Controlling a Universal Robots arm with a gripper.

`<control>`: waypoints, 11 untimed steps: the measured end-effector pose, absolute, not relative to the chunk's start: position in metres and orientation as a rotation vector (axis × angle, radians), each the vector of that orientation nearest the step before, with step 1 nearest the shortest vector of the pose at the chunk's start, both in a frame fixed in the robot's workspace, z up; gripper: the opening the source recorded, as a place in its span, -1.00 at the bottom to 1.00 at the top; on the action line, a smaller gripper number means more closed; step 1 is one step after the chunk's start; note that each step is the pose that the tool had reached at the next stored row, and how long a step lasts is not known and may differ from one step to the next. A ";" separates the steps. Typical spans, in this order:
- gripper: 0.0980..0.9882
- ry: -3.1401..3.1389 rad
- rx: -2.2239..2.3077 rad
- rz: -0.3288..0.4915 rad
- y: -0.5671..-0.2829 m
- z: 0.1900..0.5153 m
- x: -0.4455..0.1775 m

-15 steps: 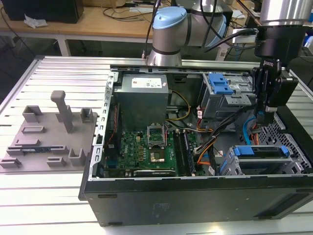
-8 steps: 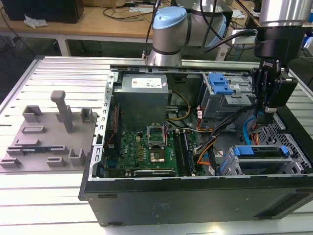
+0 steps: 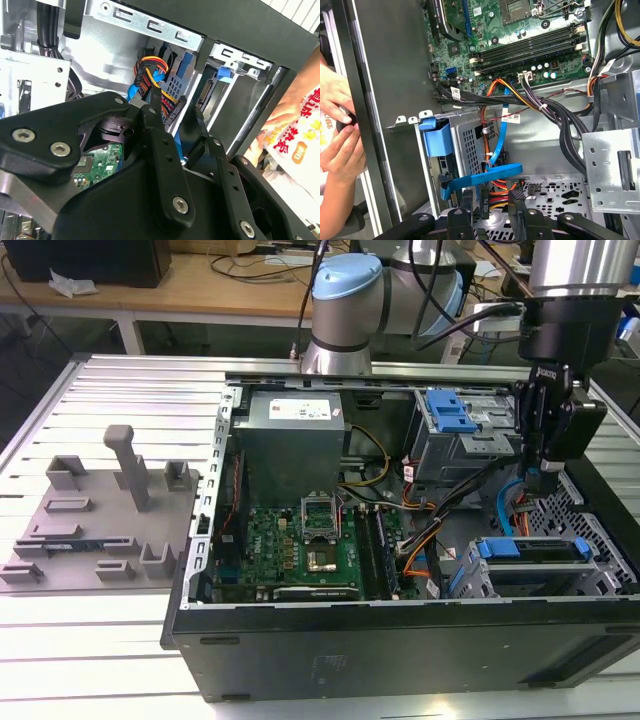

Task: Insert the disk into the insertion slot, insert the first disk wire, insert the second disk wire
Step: 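Insert the first disk wire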

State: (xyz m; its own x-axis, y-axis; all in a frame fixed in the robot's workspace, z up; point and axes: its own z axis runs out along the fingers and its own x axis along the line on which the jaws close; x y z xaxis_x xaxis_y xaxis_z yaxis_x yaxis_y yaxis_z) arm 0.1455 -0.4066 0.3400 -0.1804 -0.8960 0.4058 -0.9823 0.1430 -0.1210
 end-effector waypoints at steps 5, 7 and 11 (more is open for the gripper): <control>-0.29 -2.181 1.842 0.530 -0.407 0.339 0.144; -0.29 -2.180 1.843 0.531 -0.407 0.339 0.144; -0.29 -2.181 1.843 0.531 -0.407 0.339 0.144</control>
State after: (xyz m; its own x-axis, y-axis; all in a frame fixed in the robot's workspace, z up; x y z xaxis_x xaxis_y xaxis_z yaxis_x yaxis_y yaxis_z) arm 0.1436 -0.4072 0.3392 -0.1778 -0.8966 0.4056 -0.9827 0.1402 -0.1210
